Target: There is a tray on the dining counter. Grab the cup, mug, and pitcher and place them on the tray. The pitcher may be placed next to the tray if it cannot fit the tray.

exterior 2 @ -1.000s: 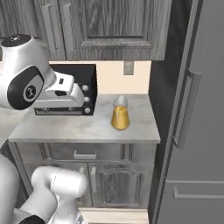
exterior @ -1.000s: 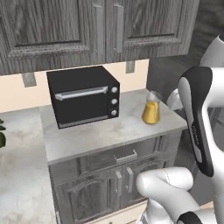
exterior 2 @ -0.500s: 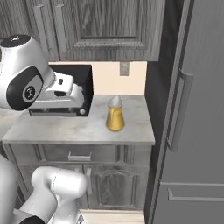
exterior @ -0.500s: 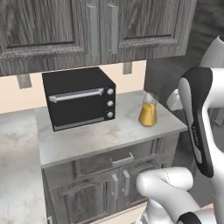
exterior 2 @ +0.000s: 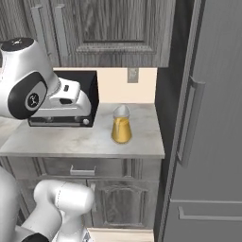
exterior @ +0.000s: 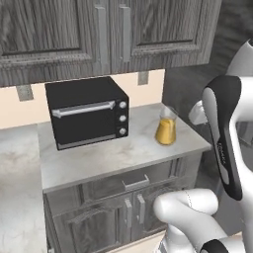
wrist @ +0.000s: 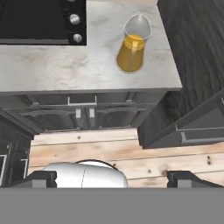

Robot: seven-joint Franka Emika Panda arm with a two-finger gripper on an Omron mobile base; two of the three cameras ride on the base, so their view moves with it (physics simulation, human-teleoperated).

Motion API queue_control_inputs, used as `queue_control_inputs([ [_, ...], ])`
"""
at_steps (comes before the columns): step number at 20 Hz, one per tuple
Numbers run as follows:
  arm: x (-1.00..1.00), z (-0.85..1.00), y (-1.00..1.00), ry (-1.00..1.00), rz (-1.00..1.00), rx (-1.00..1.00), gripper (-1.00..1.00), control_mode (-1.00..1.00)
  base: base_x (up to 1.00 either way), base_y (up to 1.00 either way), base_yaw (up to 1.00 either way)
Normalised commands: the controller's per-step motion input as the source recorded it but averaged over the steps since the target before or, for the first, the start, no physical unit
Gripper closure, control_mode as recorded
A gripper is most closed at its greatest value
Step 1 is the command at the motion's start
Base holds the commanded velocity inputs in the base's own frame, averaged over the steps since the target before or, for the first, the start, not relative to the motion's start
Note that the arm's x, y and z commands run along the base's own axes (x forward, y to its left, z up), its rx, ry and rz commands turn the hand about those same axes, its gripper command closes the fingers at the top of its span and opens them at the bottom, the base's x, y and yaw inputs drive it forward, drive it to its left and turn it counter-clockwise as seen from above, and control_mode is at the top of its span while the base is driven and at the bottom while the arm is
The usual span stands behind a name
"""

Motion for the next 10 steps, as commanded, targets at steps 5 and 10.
queue_control_inputs([
  [5,0.28,-0.32,0.00,0.03,0.00,0.00,-1.00,-1.00,0.07,0.00,0.00],
  [10,0.29,-0.44,0.00,0.04,0.00,0.00,-1.00,-1.00,0.00,0.00,0.00],
])
